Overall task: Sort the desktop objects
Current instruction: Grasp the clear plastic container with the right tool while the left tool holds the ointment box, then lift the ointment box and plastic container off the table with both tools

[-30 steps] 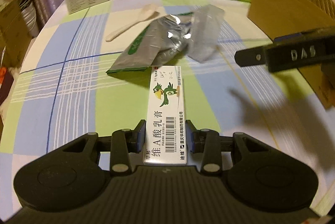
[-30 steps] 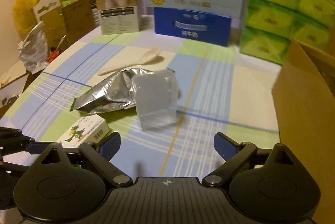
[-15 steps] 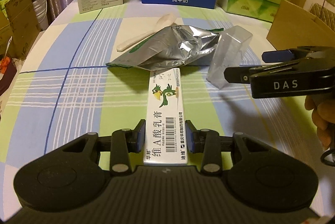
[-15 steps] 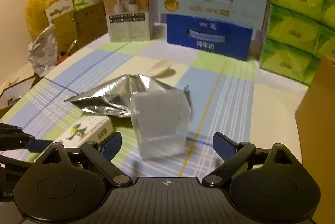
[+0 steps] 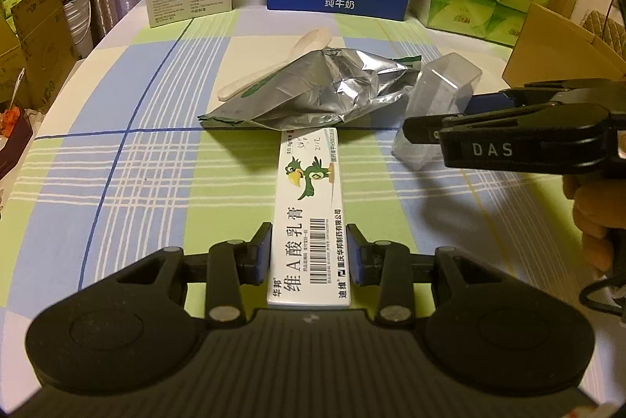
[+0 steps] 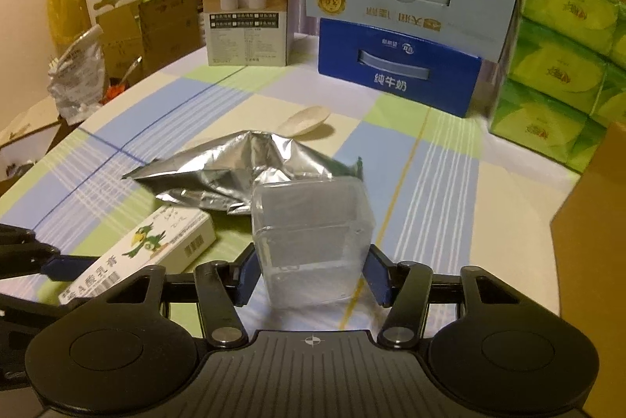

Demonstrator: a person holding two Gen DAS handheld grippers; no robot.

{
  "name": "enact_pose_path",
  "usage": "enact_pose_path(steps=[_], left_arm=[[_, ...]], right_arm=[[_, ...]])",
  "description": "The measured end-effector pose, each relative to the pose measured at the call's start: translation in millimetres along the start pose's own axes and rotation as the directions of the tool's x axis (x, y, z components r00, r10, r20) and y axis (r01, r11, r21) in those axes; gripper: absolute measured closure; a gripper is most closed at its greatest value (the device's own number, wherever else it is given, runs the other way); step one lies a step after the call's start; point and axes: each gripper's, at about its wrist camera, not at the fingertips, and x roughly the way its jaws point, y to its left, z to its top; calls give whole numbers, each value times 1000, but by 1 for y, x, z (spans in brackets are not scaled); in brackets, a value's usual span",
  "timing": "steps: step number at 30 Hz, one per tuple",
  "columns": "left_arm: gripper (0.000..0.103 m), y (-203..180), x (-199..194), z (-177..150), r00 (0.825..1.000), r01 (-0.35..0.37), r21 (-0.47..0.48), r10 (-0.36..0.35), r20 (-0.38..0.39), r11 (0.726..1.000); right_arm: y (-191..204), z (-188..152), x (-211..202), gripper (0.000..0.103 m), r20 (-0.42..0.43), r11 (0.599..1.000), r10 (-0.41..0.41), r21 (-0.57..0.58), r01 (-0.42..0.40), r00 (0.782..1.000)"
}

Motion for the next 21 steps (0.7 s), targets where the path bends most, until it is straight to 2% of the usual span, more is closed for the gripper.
enact_pose_path(steps=[5,10,15,21], left_arm=[[70,-1,-9,-8,1000,17,-14,-17,-15,1000],[70,-10,-27,-22,999,24,14,-24,-31,1000],[70,-24,-52,-48,998,57,-7,-58,-40,998],[70,-42,-66,-68,997,61,12,-60,-37,998]], right_arm=[[12,-13,-30,50,-56,1000,-12,-1,12,998],[12,-38,-74,50,-97,993,0,117,11,995],[13,-69,-113,50,-119,982,-13,186,35,993],[20,-84,-126,50,-132,983,-21,181,45,991]])
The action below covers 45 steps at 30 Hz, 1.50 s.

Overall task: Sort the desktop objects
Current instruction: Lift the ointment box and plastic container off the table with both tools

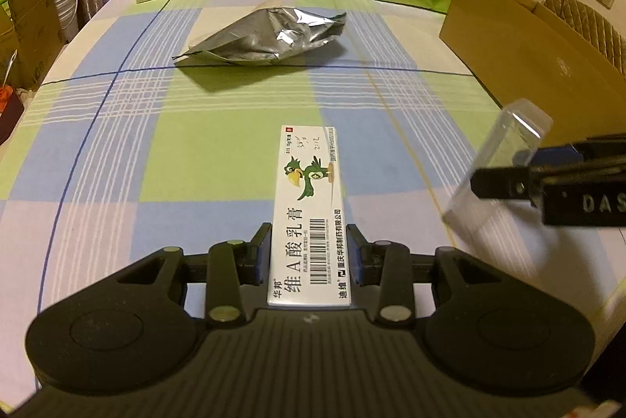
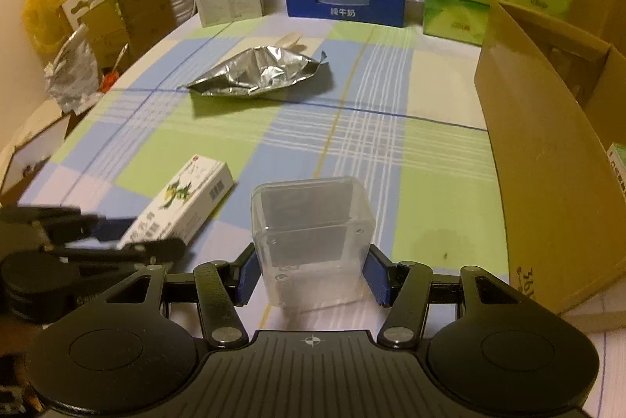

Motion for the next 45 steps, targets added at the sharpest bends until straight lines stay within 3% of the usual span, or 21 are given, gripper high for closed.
enact_pose_path(steps=[10,17,25,32,45], left_arm=[[69,-6,13,9,1000,-25,50,25,6,998],[69,-13,28,16,999,-48,142,45,25,989],[70,-17,25,16,997,-74,154,69,37,985],[70,-17,4,20,995,-54,121,44,85,991],[70,-20,-15,5,997,-33,92,27,66,995]], right_arm=[[-5,1,11,50,-6,1000,-16,19,16,1000],[-4,5,14,50,-2,999,2,37,-2,1000],[-10,7,10,50,18,997,-4,73,3,1000],[-13,9,1,50,62,995,-12,100,6,998],[-3,-2,-9,50,69,995,-15,100,8,997]])
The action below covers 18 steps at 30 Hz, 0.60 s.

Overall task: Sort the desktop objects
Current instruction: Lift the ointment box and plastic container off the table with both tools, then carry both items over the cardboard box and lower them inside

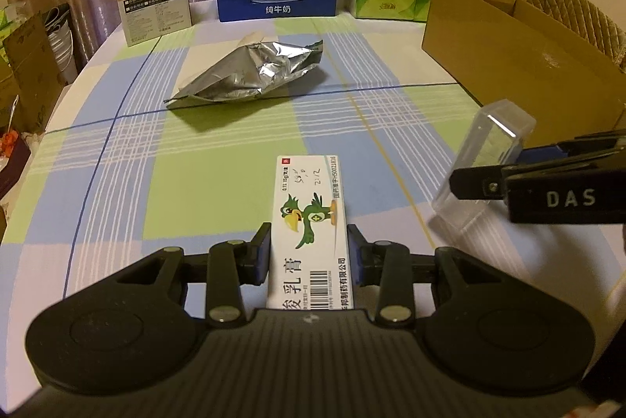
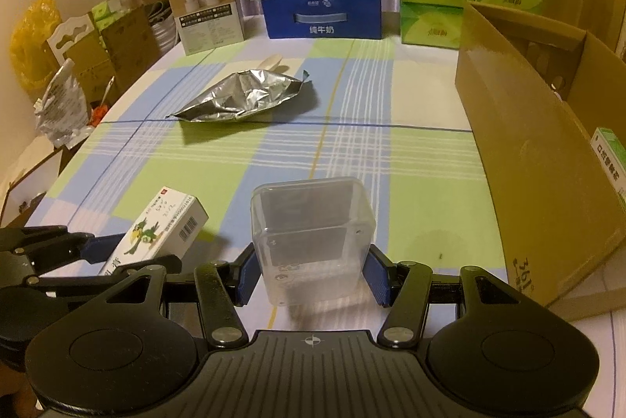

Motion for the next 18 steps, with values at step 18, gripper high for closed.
enact_pose_path(steps=[18], left_arm=[[70,-20,-39,-7,999,13,11,-14,51,1000]], right_arm=[[-16,-19,-44,50,73,999,-43,3,43,996]])
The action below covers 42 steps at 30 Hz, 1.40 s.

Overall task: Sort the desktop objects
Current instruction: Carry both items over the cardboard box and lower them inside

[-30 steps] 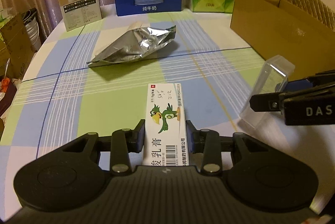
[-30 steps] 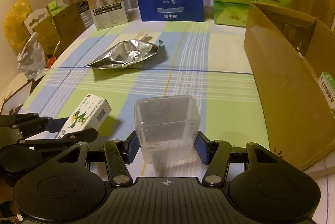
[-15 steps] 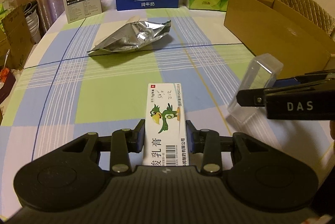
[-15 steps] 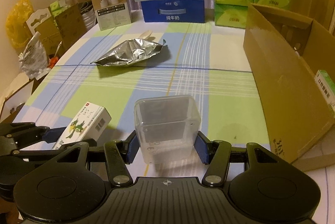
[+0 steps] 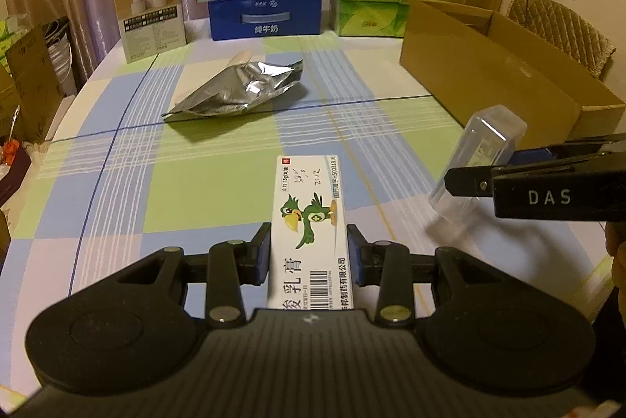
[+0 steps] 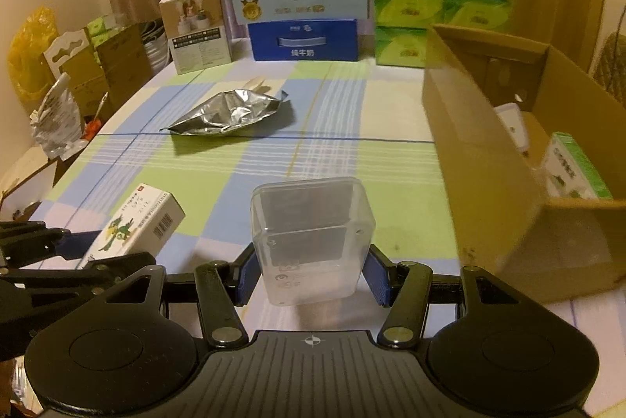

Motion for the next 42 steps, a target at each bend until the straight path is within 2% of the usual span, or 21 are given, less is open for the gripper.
enact_pose_path(steps=[6,14,21,28,32,42], left_arm=[[70,-17,-17,-5,1000,10,4,-10,12,1000],[70,-43,-41,1,998,44,9,-45,42,999],[70,-80,-57,32,990,99,47,-103,96,994],[70,-125,-62,68,977,157,100,-169,128,983],[70,-150,-61,87,969,192,125,-208,134,973],[70,-198,-46,123,957,250,161,-269,111,955]], right_arm=[[-10,-11,-25,50,15,999,-8,32,7,1000],[-32,-9,-85,50,100,995,-36,98,26,994],[-70,14,-135,50,194,987,-103,139,77,976],[-116,28,-165,50,232,977,-151,182,110,961],[-137,33,-173,50,245,972,-182,189,137,952],[-180,44,-177,50,241,970,-201,182,159,950]])
